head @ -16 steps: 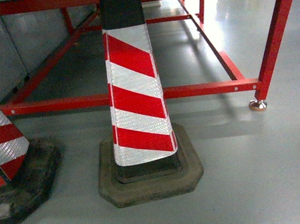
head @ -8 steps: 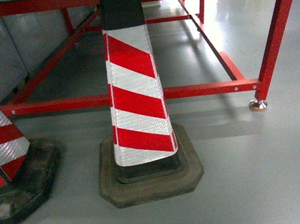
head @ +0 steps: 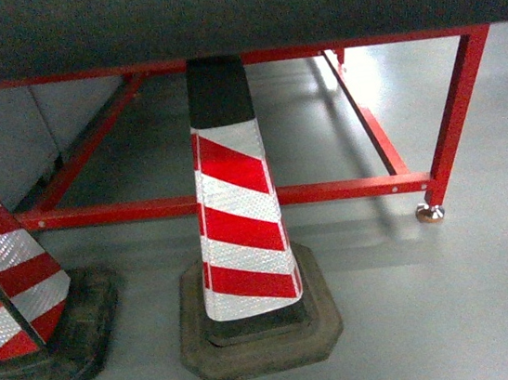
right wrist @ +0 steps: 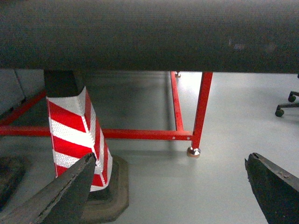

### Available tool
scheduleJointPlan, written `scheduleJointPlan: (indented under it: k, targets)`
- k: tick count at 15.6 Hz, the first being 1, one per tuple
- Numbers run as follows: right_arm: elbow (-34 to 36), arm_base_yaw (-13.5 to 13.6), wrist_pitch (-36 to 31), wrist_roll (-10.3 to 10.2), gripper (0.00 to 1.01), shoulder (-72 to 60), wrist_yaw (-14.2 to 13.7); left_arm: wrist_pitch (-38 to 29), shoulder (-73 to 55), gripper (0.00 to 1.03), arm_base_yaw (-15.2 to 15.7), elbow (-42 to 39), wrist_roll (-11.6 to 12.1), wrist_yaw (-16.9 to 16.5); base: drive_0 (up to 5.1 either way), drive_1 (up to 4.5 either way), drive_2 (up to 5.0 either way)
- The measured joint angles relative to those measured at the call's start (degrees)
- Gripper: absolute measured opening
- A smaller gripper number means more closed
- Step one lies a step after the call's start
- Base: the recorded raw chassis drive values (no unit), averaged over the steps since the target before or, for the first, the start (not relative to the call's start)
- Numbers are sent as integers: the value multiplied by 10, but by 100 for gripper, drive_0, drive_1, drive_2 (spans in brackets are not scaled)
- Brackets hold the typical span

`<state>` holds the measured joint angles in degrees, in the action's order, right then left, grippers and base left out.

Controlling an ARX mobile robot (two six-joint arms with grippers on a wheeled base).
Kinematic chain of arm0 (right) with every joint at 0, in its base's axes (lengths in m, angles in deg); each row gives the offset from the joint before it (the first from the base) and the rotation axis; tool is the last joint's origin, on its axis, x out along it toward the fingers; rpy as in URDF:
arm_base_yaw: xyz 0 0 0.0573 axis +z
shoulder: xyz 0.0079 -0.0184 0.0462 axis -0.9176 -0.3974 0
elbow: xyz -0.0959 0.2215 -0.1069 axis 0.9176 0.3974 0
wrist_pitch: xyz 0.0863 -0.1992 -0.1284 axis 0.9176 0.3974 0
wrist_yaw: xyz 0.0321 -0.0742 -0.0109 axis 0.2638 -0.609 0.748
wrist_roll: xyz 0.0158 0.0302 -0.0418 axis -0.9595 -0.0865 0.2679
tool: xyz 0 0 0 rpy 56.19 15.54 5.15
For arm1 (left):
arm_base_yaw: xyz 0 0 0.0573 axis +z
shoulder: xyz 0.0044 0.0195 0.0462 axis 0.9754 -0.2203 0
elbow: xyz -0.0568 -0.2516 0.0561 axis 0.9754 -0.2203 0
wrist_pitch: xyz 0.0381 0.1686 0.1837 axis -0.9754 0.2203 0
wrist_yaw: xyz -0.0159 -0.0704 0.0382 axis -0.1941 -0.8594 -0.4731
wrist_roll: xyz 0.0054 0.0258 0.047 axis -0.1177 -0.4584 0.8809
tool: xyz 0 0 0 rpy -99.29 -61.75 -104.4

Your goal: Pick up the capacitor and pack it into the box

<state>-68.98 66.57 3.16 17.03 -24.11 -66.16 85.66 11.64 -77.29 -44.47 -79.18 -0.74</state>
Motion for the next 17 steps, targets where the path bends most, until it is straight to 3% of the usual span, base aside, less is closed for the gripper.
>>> scheduleJointPlan:
  k: [17]
  targets:
    - [0,0,-4,0,98,0,0,-3,0,44,0,0,0,0,0,0,0]
